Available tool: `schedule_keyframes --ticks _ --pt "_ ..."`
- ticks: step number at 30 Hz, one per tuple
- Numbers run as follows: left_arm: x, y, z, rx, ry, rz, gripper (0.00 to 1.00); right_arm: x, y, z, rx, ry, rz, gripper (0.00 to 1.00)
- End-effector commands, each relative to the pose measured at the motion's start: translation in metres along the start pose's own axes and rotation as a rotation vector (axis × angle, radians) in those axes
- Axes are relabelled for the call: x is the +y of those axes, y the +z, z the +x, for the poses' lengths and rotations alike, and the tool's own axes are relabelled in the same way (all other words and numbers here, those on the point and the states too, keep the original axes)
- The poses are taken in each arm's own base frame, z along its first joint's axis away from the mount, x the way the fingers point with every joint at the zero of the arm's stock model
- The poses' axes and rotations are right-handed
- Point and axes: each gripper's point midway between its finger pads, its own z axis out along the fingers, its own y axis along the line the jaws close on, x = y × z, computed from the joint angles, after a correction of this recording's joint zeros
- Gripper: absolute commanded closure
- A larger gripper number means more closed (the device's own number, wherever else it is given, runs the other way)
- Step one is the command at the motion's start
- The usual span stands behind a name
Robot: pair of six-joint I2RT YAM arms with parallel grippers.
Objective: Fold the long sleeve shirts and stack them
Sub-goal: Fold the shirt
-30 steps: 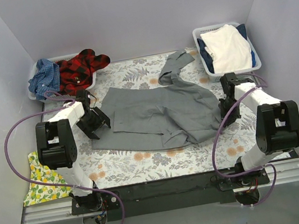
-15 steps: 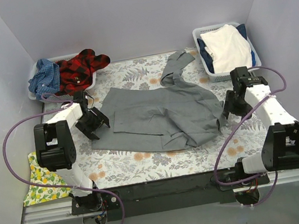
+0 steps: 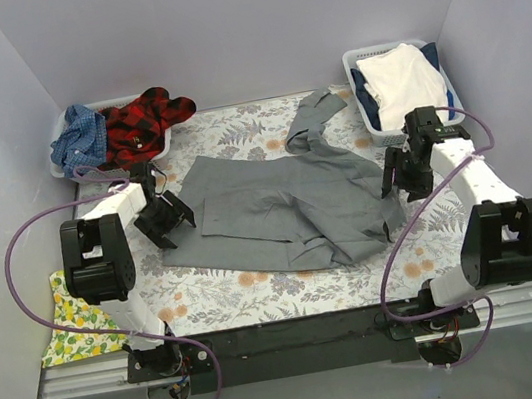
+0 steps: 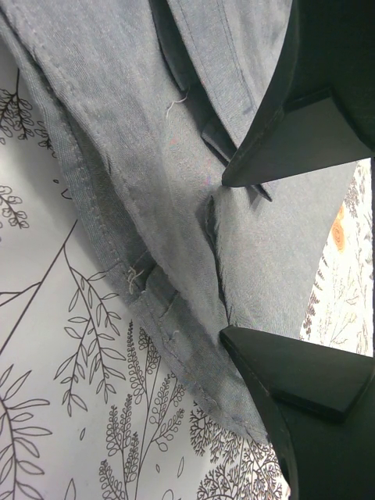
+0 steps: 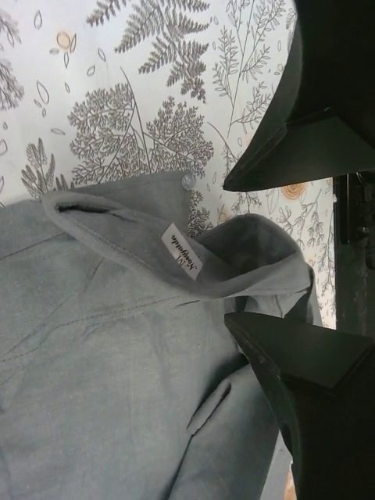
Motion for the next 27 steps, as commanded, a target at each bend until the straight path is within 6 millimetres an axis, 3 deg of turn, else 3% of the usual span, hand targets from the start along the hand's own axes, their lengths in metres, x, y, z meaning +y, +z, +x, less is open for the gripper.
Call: schedule_keyframes --ticks 1,3,6,7,8,9,17,27 --pt "0.02 0.017 -0.002 -0.003 0.012 -0.067 0.27 0.024 0.001 -0.012 -0.004 -0.06 -0.073 0.29" --pt "0.021 0.017 -0.001 -0.003 0.01 -0.069 0.27 0.029 0.003 -0.012 0.003 -0.073 -0.075 0.29" --pt "0.021 0.018 0.0 -0.002 0.006 -0.068 0.27 0.024 0.013 0.002 0.077 -0.06 -0.055 0.39" --pt "0.02 0.018 -0.001 -0.004 0.003 -0.064 0.27 0.02 0.015 0.008 0.105 -0.054 -0.038 0.75" --pt "0.02 0.019 -0.001 -0.002 0.0 -0.064 0.27 0.015 0.016 0.012 0.119 -0.042 -0.005 0.94" --pt "0.019 0.019 -0.002 -0.004 -0.002 -0.063 0.27 0.011 0.015 0.014 0.126 -0.036 0.012 0.99" --pt "0.023 0.03 0.003 0.02 -0.01 -0.079 0.27 -0.02 -0.015 0.051 0.127 -0.019 0.135 0.99" --pt "0.034 0.047 0.023 0.091 -0.027 -0.101 0.28 -0.064 0.001 0.095 0.245 0.079 0.28 0.99"
